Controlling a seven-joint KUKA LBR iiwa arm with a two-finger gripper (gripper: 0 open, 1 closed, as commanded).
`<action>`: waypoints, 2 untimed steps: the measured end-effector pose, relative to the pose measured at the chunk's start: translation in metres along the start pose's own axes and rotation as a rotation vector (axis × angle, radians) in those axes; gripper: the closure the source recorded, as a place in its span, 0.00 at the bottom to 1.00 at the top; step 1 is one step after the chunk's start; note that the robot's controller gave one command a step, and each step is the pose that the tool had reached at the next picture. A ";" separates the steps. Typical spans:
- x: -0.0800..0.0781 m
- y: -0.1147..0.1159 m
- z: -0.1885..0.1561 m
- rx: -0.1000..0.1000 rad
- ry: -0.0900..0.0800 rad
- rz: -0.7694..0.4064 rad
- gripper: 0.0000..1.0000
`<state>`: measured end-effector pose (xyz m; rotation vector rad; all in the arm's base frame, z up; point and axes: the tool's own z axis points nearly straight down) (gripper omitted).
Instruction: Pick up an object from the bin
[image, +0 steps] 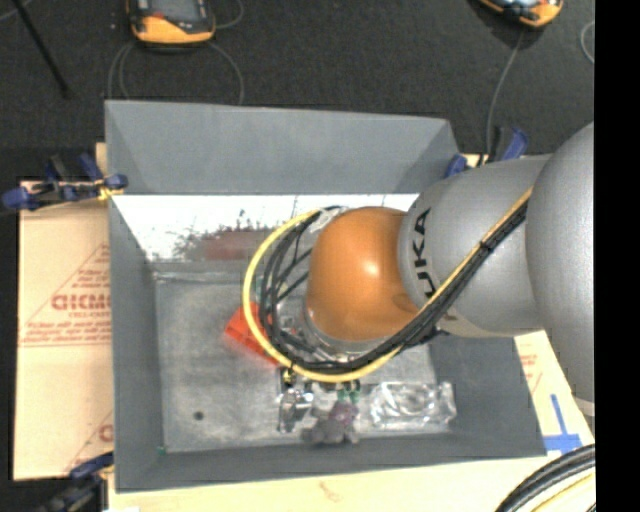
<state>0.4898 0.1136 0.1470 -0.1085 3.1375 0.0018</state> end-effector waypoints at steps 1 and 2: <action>-0.017 -0.038 0.049 -0.003 -0.023 -0.170 0.00; -0.035 -0.073 0.074 -0.002 -0.005 -0.359 0.00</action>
Offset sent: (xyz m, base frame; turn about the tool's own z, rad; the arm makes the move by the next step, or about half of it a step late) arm 0.0184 -0.0535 -0.0770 -0.1958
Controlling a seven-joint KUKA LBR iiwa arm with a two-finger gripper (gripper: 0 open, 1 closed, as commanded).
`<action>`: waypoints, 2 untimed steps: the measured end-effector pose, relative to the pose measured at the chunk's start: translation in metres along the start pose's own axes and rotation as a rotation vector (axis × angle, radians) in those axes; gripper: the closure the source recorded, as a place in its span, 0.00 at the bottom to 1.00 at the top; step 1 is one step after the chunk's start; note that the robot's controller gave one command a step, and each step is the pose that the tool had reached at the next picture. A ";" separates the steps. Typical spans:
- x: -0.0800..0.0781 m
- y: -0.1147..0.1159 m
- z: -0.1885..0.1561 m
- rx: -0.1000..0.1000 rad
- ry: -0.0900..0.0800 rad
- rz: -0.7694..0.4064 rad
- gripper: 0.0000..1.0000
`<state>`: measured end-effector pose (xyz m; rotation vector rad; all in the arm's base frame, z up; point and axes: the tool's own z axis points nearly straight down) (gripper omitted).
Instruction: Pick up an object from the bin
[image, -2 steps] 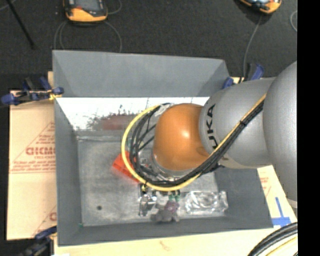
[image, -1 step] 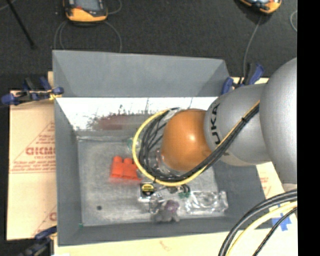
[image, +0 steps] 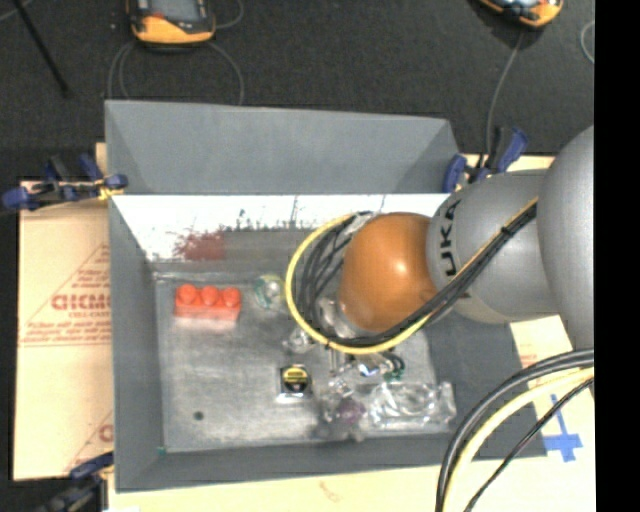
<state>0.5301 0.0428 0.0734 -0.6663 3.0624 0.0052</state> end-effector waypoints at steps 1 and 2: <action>-0.015 0.033 0.000 0.008 -0.004 -0.187 0.00; -0.017 0.034 -0.003 0.006 -0.010 -0.183 1.00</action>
Offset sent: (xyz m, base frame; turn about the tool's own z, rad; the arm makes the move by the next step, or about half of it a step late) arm -0.0047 0.0384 -0.0034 -0.1922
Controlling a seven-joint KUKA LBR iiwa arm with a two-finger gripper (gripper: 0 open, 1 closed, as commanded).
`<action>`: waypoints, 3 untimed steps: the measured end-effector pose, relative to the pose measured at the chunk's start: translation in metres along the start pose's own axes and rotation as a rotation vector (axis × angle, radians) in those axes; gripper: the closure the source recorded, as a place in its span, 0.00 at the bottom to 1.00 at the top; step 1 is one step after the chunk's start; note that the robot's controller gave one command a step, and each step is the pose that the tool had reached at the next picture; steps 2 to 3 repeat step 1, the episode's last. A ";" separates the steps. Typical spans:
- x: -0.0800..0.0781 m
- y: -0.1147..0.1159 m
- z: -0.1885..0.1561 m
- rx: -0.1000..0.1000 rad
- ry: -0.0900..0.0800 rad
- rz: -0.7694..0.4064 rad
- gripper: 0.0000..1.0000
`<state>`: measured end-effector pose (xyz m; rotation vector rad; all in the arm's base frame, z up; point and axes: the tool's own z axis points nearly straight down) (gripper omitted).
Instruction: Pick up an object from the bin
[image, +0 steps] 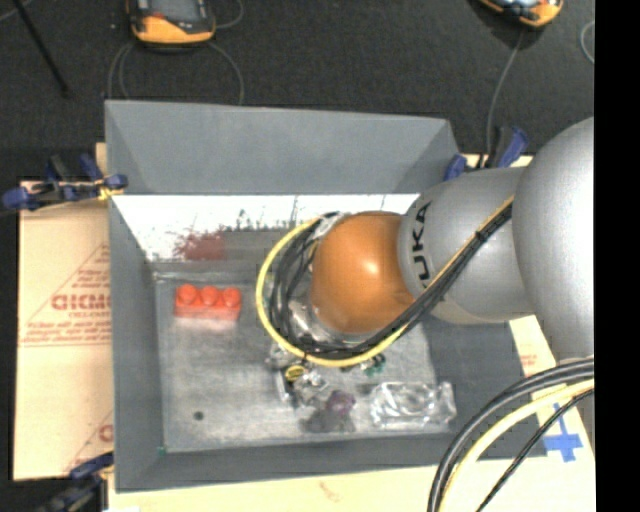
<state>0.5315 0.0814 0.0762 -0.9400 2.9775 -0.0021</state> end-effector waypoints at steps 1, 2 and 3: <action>-0.008 -0.009 -0.135 -0.002 0.008 -0.189 1.00; -0.008 -0.009 -0.135 -0.002 0.008 -0.189 1.00; -0.008 -0.009 -0.135 -0.002 0.008 -0.189 1.00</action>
Offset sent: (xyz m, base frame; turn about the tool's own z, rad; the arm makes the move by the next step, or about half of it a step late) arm 0.0064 -0.0034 0.1309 -0.1899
